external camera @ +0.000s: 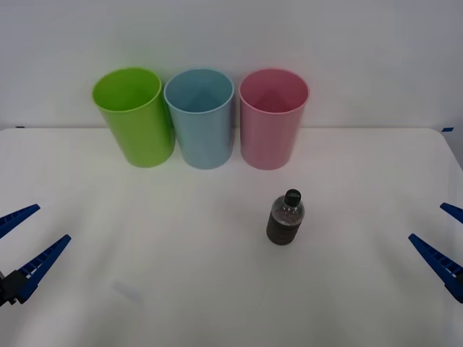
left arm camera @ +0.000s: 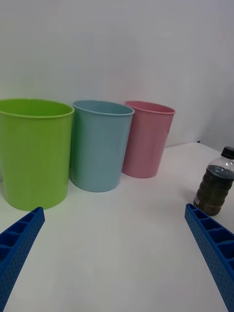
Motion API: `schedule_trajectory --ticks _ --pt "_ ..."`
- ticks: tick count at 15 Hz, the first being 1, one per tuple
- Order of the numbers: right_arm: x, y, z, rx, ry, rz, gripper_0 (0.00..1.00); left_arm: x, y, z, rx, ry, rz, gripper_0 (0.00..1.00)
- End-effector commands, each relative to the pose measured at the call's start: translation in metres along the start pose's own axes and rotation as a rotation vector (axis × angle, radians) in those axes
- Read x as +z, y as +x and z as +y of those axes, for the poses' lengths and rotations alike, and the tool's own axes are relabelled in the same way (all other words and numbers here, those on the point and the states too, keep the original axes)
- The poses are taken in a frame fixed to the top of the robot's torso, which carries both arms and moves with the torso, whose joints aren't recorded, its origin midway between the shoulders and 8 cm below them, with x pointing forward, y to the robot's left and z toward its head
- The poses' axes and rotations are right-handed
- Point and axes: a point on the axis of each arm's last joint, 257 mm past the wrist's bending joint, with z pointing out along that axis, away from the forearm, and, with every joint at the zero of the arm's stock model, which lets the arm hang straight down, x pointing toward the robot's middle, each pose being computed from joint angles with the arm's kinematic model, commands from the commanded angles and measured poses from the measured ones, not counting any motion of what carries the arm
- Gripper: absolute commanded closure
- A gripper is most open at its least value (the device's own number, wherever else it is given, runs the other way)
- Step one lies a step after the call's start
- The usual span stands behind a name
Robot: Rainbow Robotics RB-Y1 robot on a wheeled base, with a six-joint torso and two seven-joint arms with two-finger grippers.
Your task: Grasp the object on the table and drop it into the matching bin: aluminum can to the light blue bin, PET bottle to the pink bin.
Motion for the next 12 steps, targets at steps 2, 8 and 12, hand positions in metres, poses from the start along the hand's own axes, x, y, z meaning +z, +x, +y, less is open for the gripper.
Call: schedule_trajectory --ticks 2,8,12 --pt "-0.002 0.01 0.006 0.022 -0.005 0.014 0.0 0.0 0.0 0.0 0.0 0.0 0.0 0.0" --pt "-0.016 0.017 0.019 0.028 -0.043 0.05 0.0 0.0 0.0 0.0 0.0 0.0 0.0 0.0" --pt "-0.029 0.028 0.028 -0.009 -0.047 0.076 0.0 0.0 0.0 0.0 0.0 0.0 0.0 0.0"
